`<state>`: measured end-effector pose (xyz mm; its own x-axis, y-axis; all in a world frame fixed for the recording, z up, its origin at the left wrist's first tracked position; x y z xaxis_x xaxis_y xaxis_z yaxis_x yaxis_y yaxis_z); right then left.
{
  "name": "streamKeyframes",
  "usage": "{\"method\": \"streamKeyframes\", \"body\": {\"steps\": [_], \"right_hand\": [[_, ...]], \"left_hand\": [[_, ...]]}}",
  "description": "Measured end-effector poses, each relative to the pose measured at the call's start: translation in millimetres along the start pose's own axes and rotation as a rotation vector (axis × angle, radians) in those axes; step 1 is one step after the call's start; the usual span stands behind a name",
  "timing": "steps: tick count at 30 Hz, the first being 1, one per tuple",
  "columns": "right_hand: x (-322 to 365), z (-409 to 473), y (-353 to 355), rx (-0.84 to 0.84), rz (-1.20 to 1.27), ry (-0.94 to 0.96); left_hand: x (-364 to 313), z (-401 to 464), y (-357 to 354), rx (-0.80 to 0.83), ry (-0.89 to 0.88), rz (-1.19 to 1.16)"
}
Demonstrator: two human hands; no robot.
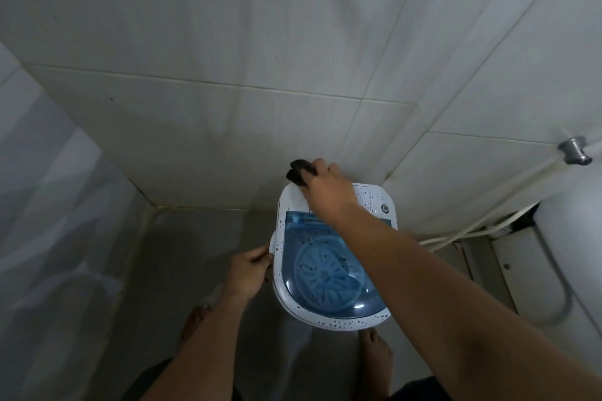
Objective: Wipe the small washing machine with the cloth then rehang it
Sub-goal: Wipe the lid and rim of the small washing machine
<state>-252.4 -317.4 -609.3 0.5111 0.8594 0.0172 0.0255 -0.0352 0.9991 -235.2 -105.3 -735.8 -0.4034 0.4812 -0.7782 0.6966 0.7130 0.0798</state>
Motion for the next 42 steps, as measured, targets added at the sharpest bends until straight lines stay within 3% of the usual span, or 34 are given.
{"method": "streamKeyframes", "body": {"steps": [4,7,9,13,15,20,22,24,27,32,36,38,42], "right_hand": [[30.2,-29.1,-18.5,-0.009,-0.123,0.325],[39.5,-41.6,-14.9,0.121,-0.051,0.567],[29.5,-24.7,3.0,0.141,-0.015,0.517],[-2.5,4.5,15.0,0.002,-0.027,0.115],[0.8,-8.1,-2.8,-0.009,-0.057,0.029],[16.7,-55.1,-19.6,-0.057,-0.131,0.342],[-1.3,-53.5,-14.8,-0.057,-0.171,0.262],[-15.4,-43.5,-4.5,-0.074,-0.153,0.056],[-0.3,-44.9,-4.5,-0.015,-0.059,-0.114],[47.1,-72.4,-15.7,0.060,-0.114,0.111],[-9.2,-40.1,5.5,0.065,-0.111,-0.158],[-12.4,-39.2,5.3,0.078,-0.108,-0.196],[28.3,-69.3,-17.1,0.091,-0.172,0.110]], "left_hand": [[3.7,5.1,1.0,-0.005,-0.002,-0.012],[5.1,6.8,1.3,-0.001,-0.001,-0.001],[4.1,7.5,1.3,0.006,-0.003,0.015],[4.6,8.7,1.7,0.006,-0.004,0.023],[6.1,9.7,2.2,-0.004,-0.006,0.011],[6.3,10.9,1.1,0.008,-0.003,0.018],[5.8,10.3,0.4,0.012,-0.001,0.015],[4.9,10.0,0.4,0.014,-0.004,0.032],[5.7,11.6,0.9,0.011,-0.001,0.042],[6.9,12.8,1.0,0.016,0.004,0.047],[10.9,12.7,0.9,0.018,0.030,0.041],[9.0,11.6,1.1,0.014,0.028,0.045],[8.4,11.2,1.5,0.004,0.045,0.033]]}}
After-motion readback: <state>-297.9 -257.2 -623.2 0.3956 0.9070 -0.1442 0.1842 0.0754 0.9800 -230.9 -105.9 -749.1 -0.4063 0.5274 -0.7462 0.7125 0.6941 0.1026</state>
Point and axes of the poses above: each hand's wrist, its own z-axis towards the middle knuckle, its own y-axis out of the back of the hand, x = y × z, the point moved 10 cm from there along z, towards the middle knuckle
